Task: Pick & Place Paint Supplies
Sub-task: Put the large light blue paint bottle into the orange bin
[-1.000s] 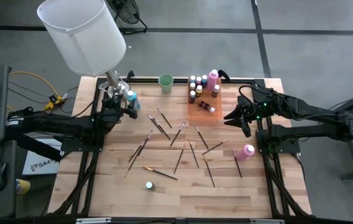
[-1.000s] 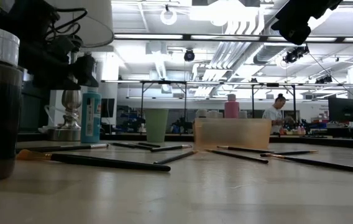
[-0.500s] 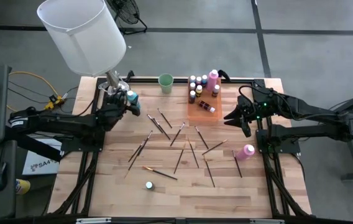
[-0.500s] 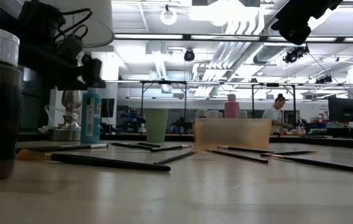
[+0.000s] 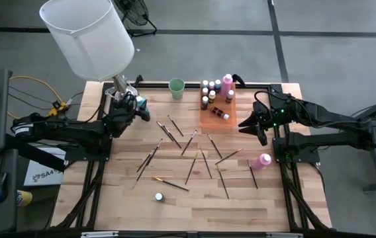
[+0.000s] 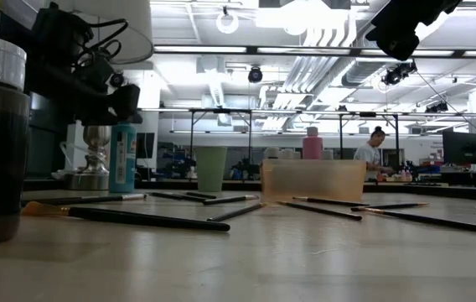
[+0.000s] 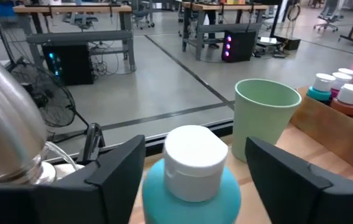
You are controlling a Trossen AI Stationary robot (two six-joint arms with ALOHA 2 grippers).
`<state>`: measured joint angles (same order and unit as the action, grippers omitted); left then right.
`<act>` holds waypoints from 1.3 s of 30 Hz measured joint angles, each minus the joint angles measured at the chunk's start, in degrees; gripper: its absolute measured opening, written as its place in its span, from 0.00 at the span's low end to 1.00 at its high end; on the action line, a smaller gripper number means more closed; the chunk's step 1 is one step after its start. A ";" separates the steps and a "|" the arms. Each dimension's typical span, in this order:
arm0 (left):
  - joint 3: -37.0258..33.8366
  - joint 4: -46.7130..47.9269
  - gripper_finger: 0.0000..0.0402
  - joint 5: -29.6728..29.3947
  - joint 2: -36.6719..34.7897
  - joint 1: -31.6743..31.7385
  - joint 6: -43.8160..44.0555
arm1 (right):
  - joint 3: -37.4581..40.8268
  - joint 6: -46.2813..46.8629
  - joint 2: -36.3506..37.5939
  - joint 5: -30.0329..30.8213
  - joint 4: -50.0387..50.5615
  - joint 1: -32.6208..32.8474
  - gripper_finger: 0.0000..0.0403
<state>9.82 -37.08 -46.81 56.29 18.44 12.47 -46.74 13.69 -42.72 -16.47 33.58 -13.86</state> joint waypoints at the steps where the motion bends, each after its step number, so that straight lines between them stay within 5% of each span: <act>1: 0.00 -0.10 0.62 0.10 0.12 -0.02 0.00 | 0.00 0.01 0.00 0.00 0.00 -0.01 0.28; 13: 0.00 -0.07 0.30 0.23 0.24 -0.02 1.44 | 0.00 0.00 0.00 0.00 0.02 -0.01 0.28; 20: 0.62 0.28 0.29 1.37 0.24 -0.04 1.29 | 0.00 0.00 0.00 0.00 0.01 0.01 0.28; 30: 12.03 6.06 0.29 12.47 3.71 -0.07 -4.78 | 0.00 0.01 0.01 0.00 0.00 -0.01 0.28; 39: 27.32 5.50 0.29 33.40 17.26 -0.09 -11.80 | 0.00 0.00 0.00 0.00 0.02 0.00 0.28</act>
<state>37.15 -31.58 -13.40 73.55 18.35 0.67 -46.74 13.69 -42.72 -16.47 33.61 -13.86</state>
